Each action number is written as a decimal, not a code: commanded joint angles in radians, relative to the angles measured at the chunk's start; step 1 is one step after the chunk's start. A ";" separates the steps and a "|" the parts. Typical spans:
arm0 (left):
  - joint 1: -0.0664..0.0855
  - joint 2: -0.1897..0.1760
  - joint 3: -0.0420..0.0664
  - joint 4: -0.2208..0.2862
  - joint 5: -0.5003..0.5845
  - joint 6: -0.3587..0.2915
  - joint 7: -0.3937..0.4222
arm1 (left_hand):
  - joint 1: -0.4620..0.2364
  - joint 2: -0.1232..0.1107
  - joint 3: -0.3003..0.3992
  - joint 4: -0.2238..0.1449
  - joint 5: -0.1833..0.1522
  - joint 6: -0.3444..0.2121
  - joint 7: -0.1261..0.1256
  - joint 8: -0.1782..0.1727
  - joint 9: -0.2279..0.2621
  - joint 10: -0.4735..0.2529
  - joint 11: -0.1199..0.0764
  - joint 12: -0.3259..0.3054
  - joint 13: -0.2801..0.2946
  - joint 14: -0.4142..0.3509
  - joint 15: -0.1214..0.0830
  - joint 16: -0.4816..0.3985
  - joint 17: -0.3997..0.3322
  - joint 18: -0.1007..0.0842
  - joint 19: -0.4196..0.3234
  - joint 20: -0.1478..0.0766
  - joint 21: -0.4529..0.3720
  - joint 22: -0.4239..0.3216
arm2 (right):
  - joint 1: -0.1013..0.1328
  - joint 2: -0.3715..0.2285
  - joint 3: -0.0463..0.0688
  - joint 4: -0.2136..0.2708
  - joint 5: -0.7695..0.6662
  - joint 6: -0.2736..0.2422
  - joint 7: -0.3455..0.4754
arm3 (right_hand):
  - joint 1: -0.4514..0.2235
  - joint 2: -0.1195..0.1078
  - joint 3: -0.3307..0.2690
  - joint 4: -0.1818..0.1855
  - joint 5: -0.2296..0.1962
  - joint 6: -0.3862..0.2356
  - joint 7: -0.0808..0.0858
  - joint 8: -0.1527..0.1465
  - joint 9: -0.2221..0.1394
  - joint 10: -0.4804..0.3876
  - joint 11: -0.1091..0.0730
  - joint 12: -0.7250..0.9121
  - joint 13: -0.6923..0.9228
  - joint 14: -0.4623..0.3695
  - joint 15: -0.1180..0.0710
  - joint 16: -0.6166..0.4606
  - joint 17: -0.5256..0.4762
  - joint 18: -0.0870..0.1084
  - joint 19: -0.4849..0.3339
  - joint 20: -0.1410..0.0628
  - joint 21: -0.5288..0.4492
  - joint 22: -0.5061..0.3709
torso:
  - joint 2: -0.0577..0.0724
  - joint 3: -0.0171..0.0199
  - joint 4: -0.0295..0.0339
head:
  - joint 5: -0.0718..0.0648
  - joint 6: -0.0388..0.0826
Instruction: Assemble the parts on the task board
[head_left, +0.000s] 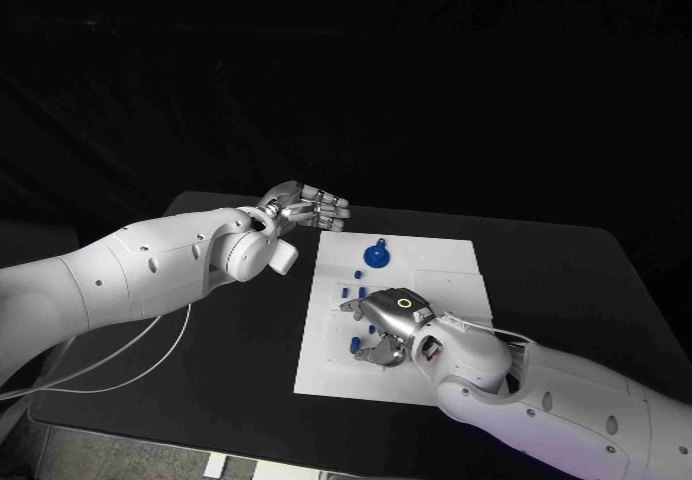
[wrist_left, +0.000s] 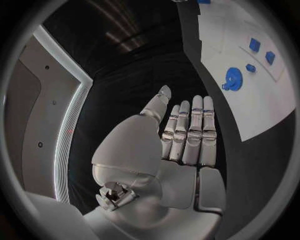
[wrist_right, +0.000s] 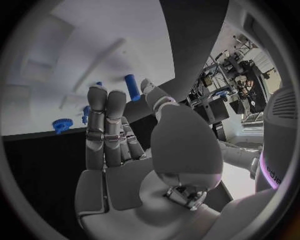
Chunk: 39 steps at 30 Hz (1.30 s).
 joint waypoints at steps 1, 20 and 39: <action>0.001 -0.001 0.001 0.000 0.002 0.018 0.003 | -0.007 0.000 -0.001 0.008 -0.003 -0.006 -0.003 -0.001 -0.001 -0.006 -0.002 -0.001 0.000 -0.005 -0.003 -0.003 0.001 -0.002 0.007 0.001 0.001 -0.001 | 0.000 -0.021 0.018 0.026 0.031 -0.065 -0.003 | -0.008 0.010 -0.006 0.005 -0.005 0.045 0.003 0.002 0.004 0.030 -0.006 0.011 0.000 0.003 -0.003 0.006 -0.001 0.005 0.046 0.001 0.013 -0.001 | 0.000 -0.0003 -0.0003 | -0.007 0.005; -0.001 -0.043 0.001 0.036 -0.005 0.034 0.093 | -0.012 -0.028 -0.022 0.015 0.017 -0.008 -0.003 -0.001 -0.001 -0.004 -0.002 0.000 0.000 -0.006 -0.001 -0.003 0.001 -0.007 0.005 0.004 -0.004 -0.024 | 0.008 -0.304 0.185 0.099 0.558 0.015 -0.047 | -0.141 0.121 -0.021 0.030 -0.007 0.484 -0.056 0.007 0.035 0.444 -0.156 0.384 0.313 0.020 -0.095 0.052 0.032 -0.090 0.049 -0.090 0.160 0.037 | -0.005 -0.0009 -0.0285 | -0.053 0.023; -0.019 -0.051 0.001 0.042 0.003 0.051 0.096 | -0.024 -0.033 -0.041 0.040 0.019 -0.013 -0.002 -0.001 0.000 -0.007 0.000 0.000 0.000 -0.008 0.001 -0.003 0.002 -0.007 0.010 0.006 -0.003 -0.056 | -0.012 -0.383 0.185 0.061 0.733 0.360 -0.373 | -0.252 0.137 -0.099 0.147 0.082 0.471 -0.059 0.009 0.116 0.342 -0.152 0.790 1.022 0.002 -0.091 0.213 0.343 -0.098 0.056 -0.087 0.392 0.167 | -0.011 -0.0018 -0.0392 | -0.066 0.020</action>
